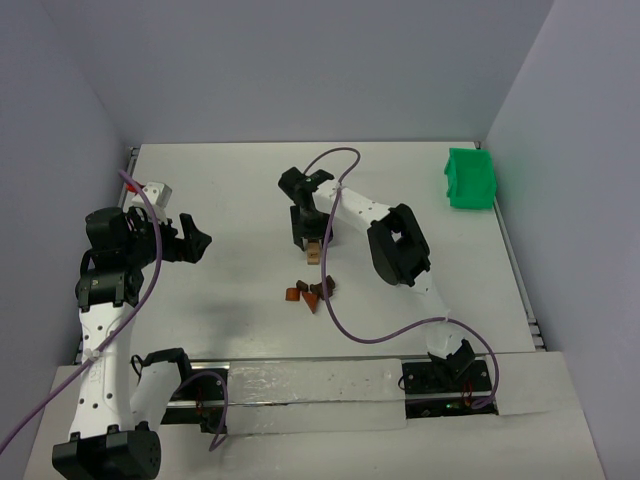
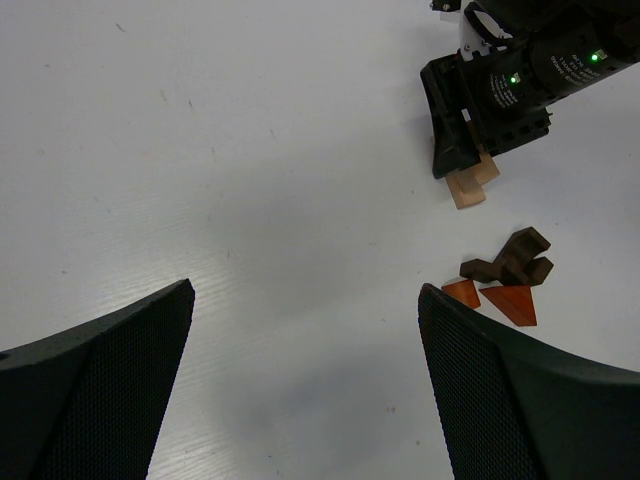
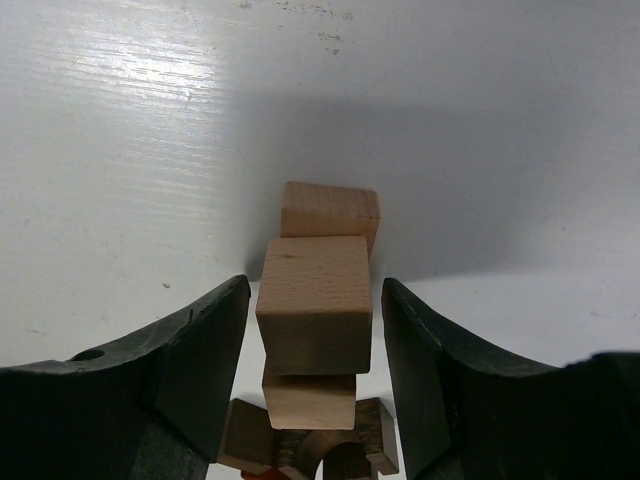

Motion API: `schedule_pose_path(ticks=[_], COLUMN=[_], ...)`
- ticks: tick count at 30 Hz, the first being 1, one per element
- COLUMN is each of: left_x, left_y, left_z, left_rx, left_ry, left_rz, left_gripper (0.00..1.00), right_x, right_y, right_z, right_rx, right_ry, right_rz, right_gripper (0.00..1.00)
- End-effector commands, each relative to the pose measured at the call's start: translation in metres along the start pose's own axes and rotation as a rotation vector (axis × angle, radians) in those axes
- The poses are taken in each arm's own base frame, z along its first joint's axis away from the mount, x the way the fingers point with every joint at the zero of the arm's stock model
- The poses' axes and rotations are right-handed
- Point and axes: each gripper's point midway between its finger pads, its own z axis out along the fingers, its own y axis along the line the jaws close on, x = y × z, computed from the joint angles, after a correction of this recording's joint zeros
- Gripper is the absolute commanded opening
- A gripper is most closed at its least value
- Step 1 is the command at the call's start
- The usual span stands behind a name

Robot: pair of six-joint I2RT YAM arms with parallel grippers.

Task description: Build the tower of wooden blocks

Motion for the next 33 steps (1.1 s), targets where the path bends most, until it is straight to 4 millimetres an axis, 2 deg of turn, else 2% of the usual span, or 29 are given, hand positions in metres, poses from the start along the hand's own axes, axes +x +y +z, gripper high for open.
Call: schedule_pose_path(ticks=[1, 33], left_x=[-0.0136, -0.0133], left_y=[0.0017, 0.0016], left_z=[-0.0013, -0.001], left_rx=[-0.005, -0.004], left_ry=[-0.042, -0.042], left_rz=[0.02, 0.019], left_gripper=[0.99, 0.99], right_x=[-0.0016, 0.0006], right_y=[-0.0005, 0.0007], right_z=[0.0056, 0.0046], right_rx=[0.008, -0.007], right_ry=[0.001, 0.004], right_rz=[0.015, 0.008], right_gripper=[0.62, 0.49])
